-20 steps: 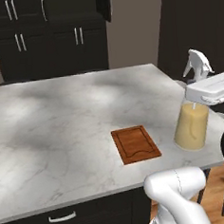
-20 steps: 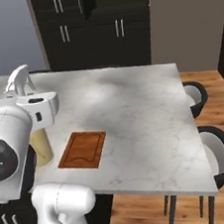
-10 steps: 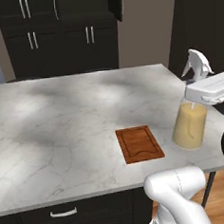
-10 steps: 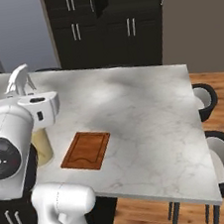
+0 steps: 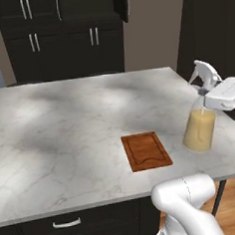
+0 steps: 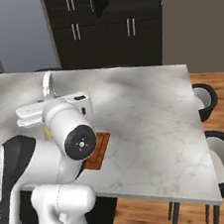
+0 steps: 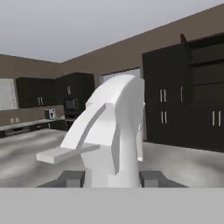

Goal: Grab the spray bottle from the cabinet, then place it next to the cutting board for sanitizing. Then grab the dish brush from the countertop next to the sink and place it next to the cutting board.

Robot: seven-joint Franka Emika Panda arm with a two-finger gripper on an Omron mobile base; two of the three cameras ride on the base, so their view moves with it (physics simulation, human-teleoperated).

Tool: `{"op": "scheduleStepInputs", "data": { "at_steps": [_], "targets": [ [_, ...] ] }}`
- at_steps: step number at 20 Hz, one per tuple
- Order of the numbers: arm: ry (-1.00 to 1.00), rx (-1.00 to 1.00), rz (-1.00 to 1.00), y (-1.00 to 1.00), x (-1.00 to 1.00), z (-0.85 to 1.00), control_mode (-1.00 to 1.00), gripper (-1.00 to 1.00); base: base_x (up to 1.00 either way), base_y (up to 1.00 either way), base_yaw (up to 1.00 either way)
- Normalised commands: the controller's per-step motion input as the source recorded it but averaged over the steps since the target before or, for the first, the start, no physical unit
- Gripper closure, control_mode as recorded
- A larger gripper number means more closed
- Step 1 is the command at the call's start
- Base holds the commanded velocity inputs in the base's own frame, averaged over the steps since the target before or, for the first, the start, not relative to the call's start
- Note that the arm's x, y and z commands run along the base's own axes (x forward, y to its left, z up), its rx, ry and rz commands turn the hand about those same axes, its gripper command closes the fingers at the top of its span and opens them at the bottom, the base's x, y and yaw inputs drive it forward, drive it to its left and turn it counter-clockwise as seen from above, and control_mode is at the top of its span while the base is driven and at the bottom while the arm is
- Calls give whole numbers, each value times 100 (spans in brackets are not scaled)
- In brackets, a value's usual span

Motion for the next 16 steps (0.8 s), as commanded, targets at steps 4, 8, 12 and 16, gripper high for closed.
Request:
{"op": "scheduleStepInputs", "data": {
  "at_steps": [4,8,12,16],
  "targets": [
    [-19,5,29,-54,70,-42,-100,100,0,0,0],
    [-5,8,30,-56,94,-35,-100,100,0,0,0],
    [-1,5,27,-44,98,-35,-100,100,0,0,0],
    [0,1,26,-42,88,-47,-100,100,0,0,0]
  ]
}}
